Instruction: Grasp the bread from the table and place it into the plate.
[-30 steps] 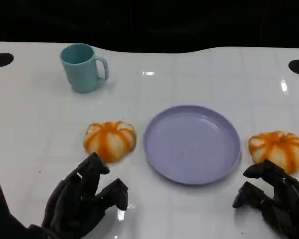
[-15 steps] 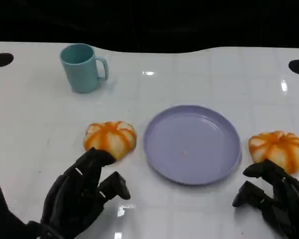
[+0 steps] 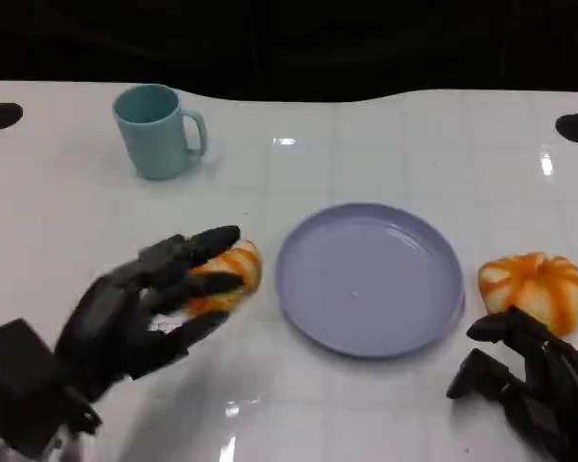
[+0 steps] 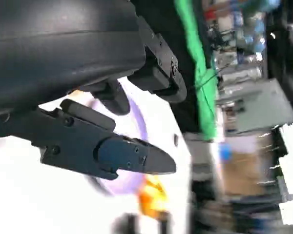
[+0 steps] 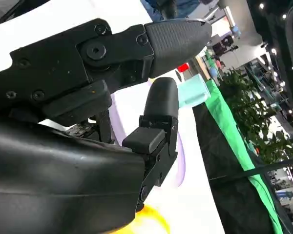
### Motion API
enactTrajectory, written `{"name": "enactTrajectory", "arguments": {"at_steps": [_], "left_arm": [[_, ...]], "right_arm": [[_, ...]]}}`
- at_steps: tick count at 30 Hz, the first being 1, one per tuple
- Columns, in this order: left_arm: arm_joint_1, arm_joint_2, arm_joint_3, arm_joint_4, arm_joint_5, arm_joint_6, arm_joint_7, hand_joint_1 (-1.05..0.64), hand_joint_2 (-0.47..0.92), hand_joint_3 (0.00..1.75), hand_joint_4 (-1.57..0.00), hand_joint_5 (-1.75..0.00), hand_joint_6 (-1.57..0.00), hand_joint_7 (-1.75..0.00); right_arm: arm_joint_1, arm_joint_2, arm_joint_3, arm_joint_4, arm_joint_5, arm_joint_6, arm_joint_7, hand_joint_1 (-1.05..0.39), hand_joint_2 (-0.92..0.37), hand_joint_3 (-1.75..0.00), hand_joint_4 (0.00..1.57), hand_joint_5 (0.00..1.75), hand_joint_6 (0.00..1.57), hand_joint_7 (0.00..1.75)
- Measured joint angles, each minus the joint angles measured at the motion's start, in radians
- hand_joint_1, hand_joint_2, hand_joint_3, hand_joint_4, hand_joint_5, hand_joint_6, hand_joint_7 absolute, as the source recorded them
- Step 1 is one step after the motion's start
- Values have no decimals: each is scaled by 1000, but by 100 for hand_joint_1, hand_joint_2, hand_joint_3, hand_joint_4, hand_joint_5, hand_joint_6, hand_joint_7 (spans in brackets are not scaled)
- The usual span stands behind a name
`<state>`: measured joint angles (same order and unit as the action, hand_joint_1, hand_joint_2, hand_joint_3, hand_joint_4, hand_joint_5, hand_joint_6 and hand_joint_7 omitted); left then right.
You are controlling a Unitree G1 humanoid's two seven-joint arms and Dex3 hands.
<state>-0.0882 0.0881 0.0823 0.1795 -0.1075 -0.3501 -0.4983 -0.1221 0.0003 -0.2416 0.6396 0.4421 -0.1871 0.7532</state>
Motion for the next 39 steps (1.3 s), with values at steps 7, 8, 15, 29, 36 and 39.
{"name": "enactTrajectory", "arguments": {"at_steps": [7, 8, 15, 29, 36, 39], "left_arm": [[-27, 107, -58, -47, 420, -56, 201, -49, 84, 2, 0, -40, -30, 0], [-31, 130, -73, -90, 514, -28, 236, -49, 84, 1, 0, -37, -30, 0], [-70, 207, -185, -243, 835, 163, 284, -49, 84, 0, 0, -22, -22, -1], [-221, 222, -373, -143, 1015, 402, 247, -42, 80, 0, -1, -17, -22, 0], [-319, 198, -444, -3, 1011, 475, 240, -37, 75, 0, 0, -16, -21, 0], [-356, 182, -473, 51, 1011, 509, 237, -40, 75, 0, 0, -17, -20, 0]], "right_arm": [[-2, 3, 1, -5, 0, 7, -2, -51, -92, -20, 68, 147, 64, 111], [-1, 3, 0, -6, 0, 9, -7, -52, -92, -20, 68, 147, 64, 111], [-5, 3, 1, -7, 0, 20, -12, -51, -92, -21, 68, 146, 64, 112], [-8, 4, -1, -6, 1, 24, -4, -51, -92, -21, 68, 146, 64, 112], [-8, 6, -6, -7, 1, 23, -4, -52, -92, -21, 68, 146, 63, 112], [-5, 6, -5, -10, 0, 22, -5, -52, -92, -20, 69, 147, 64, 112]]}}
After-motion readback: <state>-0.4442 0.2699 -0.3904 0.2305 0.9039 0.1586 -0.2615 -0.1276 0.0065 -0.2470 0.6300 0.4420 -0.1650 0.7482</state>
